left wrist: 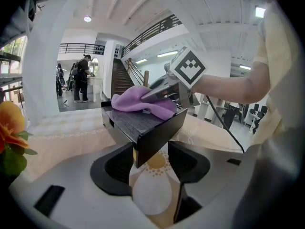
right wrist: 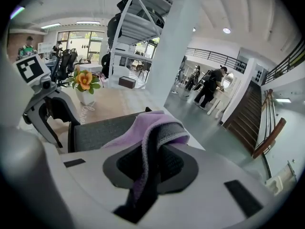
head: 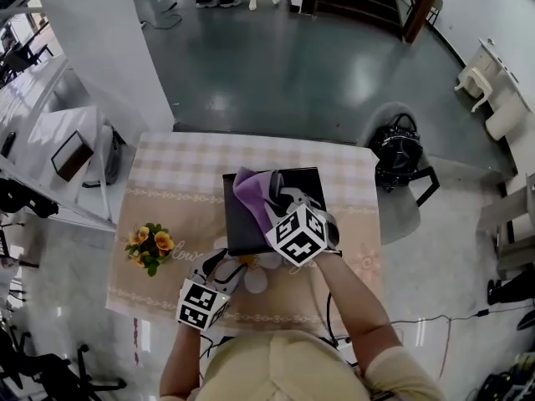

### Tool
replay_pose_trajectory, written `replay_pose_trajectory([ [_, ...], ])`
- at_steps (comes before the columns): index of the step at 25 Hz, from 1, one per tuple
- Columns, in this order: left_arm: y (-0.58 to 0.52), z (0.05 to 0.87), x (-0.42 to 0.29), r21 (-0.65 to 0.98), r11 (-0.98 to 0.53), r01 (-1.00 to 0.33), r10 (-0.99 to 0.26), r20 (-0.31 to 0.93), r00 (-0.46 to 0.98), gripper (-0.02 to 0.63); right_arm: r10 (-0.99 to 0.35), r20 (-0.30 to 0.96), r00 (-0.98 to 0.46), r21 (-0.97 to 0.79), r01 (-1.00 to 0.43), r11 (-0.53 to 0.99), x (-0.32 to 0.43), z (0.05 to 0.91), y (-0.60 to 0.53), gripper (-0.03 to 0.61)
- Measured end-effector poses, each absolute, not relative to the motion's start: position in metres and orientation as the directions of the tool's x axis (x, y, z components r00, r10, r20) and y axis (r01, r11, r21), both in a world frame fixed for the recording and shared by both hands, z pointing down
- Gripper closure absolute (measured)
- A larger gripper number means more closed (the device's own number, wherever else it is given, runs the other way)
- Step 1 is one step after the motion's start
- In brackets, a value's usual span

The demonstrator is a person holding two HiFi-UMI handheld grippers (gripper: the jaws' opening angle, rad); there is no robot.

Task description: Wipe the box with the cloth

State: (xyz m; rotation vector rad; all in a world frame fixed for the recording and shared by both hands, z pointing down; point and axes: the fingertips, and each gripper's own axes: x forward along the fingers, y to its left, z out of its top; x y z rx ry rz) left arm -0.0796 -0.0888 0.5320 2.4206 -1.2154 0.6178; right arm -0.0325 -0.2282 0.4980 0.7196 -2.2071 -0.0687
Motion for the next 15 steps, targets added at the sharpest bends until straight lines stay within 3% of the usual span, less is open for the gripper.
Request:
replay_pose_trajectory([
  [15, -0.089, 0.537, -0.080, 0.115, -0.568, -0.815, -0.653, 0.541, 0.531, 0.369, -0.659, 0.654, -0.371, 0.330, -0.644, 0.690, 0.057, 0.493, -0.239, 0.502],
])
